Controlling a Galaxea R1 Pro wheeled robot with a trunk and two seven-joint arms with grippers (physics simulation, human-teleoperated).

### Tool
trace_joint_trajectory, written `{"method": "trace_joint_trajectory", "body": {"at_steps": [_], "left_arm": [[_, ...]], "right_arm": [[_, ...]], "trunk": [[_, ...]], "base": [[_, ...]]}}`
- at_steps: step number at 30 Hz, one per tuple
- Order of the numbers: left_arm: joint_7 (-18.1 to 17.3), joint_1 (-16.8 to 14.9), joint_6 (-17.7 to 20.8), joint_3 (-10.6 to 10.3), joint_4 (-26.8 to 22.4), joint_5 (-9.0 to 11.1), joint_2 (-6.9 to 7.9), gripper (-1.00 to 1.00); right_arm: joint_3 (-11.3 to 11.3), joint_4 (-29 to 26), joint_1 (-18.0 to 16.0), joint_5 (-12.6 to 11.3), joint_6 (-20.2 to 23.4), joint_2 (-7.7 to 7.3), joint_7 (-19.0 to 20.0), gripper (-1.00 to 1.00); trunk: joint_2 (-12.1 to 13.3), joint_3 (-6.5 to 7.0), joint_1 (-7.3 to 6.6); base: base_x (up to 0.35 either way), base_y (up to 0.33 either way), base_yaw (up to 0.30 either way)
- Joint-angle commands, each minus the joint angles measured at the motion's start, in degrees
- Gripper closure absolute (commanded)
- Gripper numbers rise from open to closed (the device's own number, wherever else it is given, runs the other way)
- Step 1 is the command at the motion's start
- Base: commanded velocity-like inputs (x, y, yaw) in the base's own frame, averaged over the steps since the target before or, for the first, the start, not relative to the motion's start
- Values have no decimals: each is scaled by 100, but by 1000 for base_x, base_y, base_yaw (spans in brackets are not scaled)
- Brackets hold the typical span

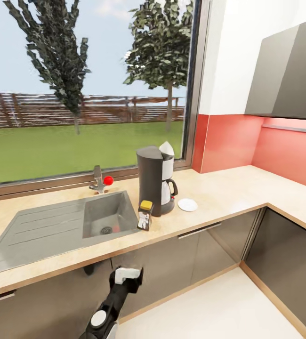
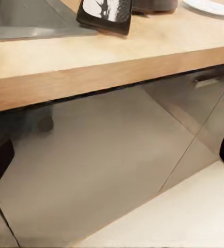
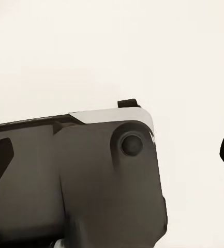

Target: Set up a coffee station on the kitchen countertop: keep the coffee maker on the countertop, move the bottle of coffee from the kitchen shelf to the counter next to the coffee maker, place a paper coffee filter on top of the coffee maker, put the saucer next to the coffee maker with the coffee cup on the saucer, and place the electric kettle next to the coffee maker.

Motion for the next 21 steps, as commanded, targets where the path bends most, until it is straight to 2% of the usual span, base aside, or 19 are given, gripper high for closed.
{"method": "trace_joint_trajectory", "body": {"at_steps": [1,7,12,13,14,18,19,20,21], "left_arm": [[35,177,-75,-23,-63,53,59,-100],[35,856,-238,-23,-160,35,302,-100],[48,1128,-217,-23,70,20,479,-100],[62,1169,-196,-23,315,20,546,-100],[87,1197,-181,-12,886,30,623,-100],[100,1208,-186,47,1723,39,653,-100],[206,1211,-183,266,2500,39,691,-100],[257,1208,-183,394,2713,41,706,-100],[316,1205,-180,624,3023,44,721,-100]], "right_arm": [[-40,5,-4,-24,-28,3,0,-100],[-40,3,-4,-24,-28,3,-6,-100],[-27,-3,-4,-18,-25,14,3,-100],[-26,-3,-4,-16,-22,30,10,-100],[-33,-4,-4,-15,-20,41,15,-100],[-39,-4,-4,-17,-19,45,17,-100],[-29,-4,-4,-15,-19,40,17,-100],[-27,-4,-4,-15,-19,39,17,-100],[-26,-4,-4,-17,-24,39,17,-100]], "trunk": [[-10,-9,4],[-10,-9,4],[-10,-9,4],[-10,-9,4],[-10,-9,4],[-10,-9,4],[-10,-9,4],[-10,-9,4],[-10,-9,4]], "base": [[-3,0,0],[-1,0,0],[0,0,0],[0,0,0],[0,0,0],[0,0,0],[0,0,0],[0,0,0],[0,0,0]]}}
